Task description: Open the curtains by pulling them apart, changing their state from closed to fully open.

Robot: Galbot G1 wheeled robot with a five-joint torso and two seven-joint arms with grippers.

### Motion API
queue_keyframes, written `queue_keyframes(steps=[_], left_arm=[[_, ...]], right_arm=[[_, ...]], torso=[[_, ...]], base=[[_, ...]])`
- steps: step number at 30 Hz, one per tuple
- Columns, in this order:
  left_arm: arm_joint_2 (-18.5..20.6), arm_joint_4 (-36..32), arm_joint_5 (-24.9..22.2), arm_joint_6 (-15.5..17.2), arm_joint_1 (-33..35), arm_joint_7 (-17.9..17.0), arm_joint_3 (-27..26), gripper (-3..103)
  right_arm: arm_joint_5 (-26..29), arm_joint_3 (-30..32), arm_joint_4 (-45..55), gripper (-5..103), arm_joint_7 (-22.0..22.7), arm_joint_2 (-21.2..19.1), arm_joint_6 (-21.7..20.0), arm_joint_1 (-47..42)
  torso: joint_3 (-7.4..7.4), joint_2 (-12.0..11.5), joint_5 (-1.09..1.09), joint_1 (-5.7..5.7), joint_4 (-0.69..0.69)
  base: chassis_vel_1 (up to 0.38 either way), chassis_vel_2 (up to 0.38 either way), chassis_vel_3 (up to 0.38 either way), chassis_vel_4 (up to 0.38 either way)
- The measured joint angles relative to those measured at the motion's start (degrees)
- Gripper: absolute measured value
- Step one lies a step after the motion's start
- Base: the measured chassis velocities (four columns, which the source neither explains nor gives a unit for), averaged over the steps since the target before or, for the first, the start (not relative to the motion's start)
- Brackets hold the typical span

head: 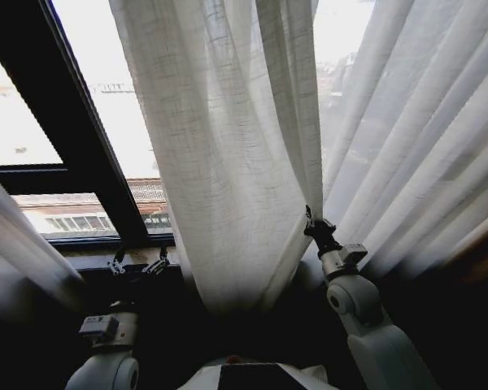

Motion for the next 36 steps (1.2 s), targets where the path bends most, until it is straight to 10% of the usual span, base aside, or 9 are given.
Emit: queue_keyframes(steps=[36], left_arm=[[-0.04, 0.25, 0.16, -0.16, -0.1, 0.04, 0.18, 100]], right_arm=[[-0.14, -0.24, 0.16, 0, -0.04, 0.22, 0.13, -0.23]], torso=[[-0.01, 0.0, -0.02, 0.0, 0.0]], base=[[-0.36, -0.36, 0.36, 0.357]])
